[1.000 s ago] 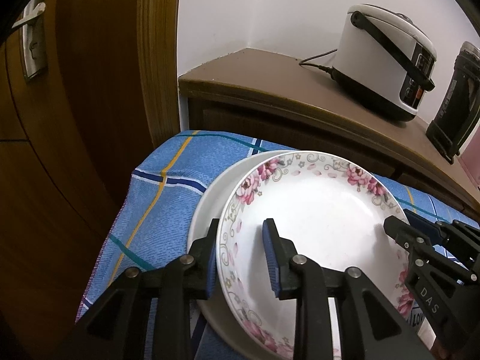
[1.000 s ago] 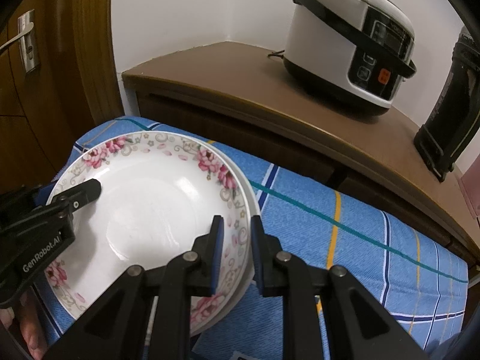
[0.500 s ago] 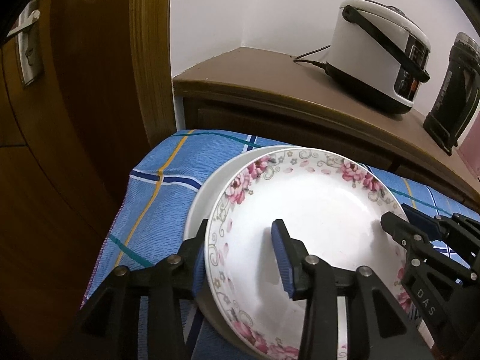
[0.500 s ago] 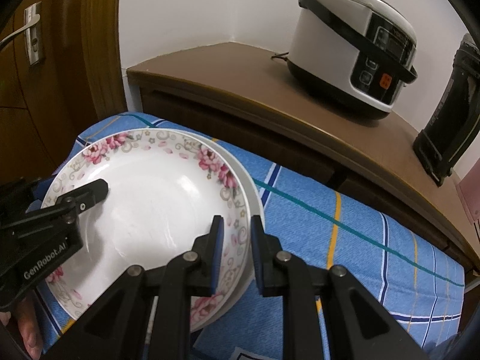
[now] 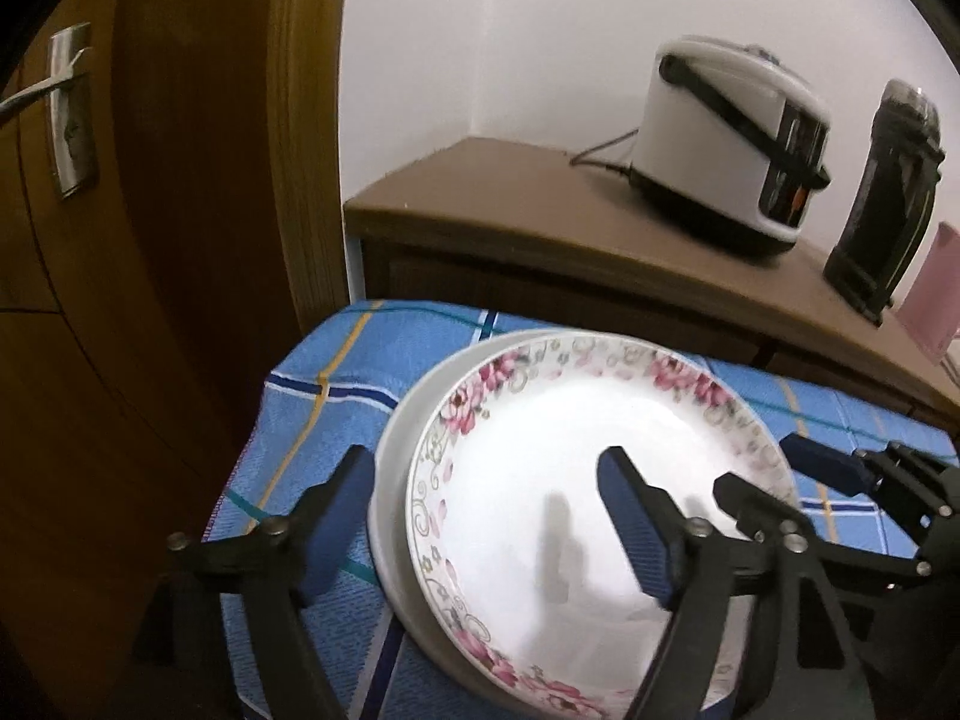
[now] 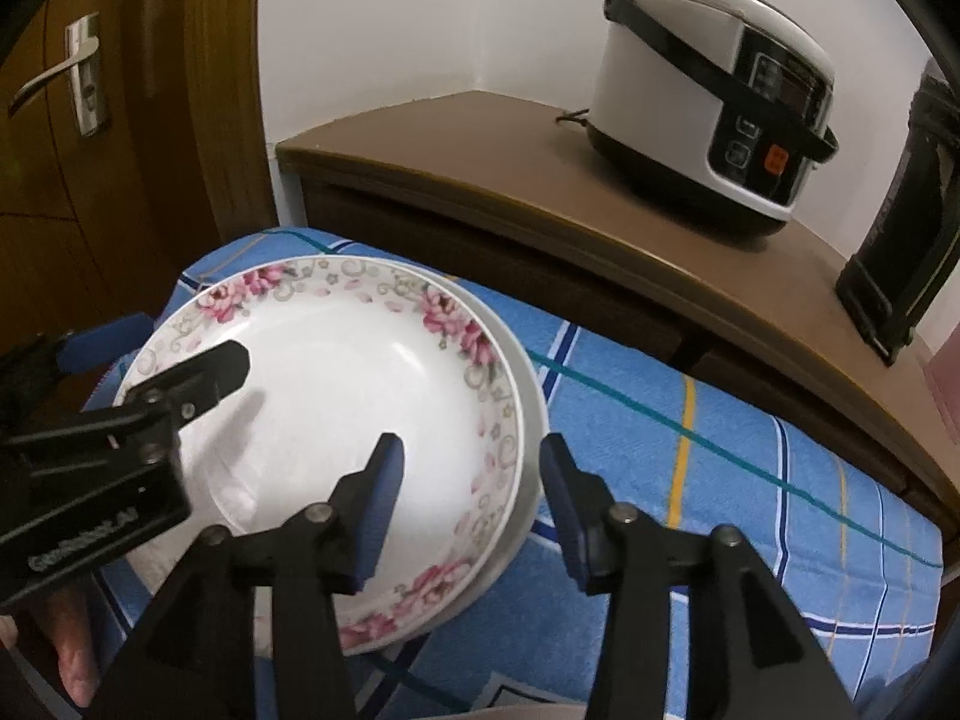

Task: Organize plates and bowls
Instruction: 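Open both grippers and release the pink-floral plate, then close the left gripper on the red-rose plate rim while the right gripper grips it too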

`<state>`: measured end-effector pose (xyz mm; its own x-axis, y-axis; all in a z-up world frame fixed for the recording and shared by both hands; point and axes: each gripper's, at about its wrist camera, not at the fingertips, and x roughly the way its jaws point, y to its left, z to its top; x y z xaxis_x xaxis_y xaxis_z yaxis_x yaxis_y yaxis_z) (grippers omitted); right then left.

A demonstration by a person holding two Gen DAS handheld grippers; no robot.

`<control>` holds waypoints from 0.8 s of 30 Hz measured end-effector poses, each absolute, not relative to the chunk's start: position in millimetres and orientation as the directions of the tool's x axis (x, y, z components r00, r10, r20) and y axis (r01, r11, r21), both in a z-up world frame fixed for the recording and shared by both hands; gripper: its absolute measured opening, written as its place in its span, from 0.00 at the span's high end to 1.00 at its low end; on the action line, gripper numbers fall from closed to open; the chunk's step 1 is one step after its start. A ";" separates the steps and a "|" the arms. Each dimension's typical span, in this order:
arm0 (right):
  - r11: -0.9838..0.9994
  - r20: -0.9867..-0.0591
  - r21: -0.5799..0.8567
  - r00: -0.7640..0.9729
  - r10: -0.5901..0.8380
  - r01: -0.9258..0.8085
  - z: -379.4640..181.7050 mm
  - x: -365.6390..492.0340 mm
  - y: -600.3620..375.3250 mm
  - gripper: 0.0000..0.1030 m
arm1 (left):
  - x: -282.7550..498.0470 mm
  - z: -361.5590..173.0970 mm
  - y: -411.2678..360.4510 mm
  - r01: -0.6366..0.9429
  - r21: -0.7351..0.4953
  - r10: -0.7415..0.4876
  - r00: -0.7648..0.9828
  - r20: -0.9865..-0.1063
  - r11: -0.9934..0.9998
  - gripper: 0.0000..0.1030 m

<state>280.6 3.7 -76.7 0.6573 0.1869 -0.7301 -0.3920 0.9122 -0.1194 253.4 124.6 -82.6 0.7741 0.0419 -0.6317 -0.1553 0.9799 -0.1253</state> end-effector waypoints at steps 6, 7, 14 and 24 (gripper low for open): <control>0.913 -0.706 -0.136 0.684 0.184 -0.386 -59.3 265.0 -7.5 0.45 | 253.9 -81.7 131.3 -0.179 -0.164 0.034 0.770 -0.637 0.970 0.21; 0.913 -0.703 -0.139 0.687 0.182 -0.384 -55.2 262.4 -9.7 0.45 | 253.0 -81.1 132.1 -0.180 -0.170 0.033 0.773 -0.633 0.969 0.21; 0.936 -0.686 -0.144 0.714 0.140 -0.321 -33.7 227.3 -67.2 0.46 | 248.4 -75.1 125.7 -0.180 -0.150 0.055 0.797 -0.602 0.972 0.21; 0.942 -0.719 -0.206 0.694 0.038 -0.265 -34.6 199.5 -125.4 0.48 | 215.1 -58.5 109.1 -0.174 -0.127 0.057 0.780 -0.623 0.977 0.22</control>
<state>199.4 -125.4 -34.6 0.6938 0.0378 -0.7192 -0.2650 0.9419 -0.2062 215.1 109.1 -58.5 0.7804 0.0575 -0.6226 -0.1735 0.9766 -0.1274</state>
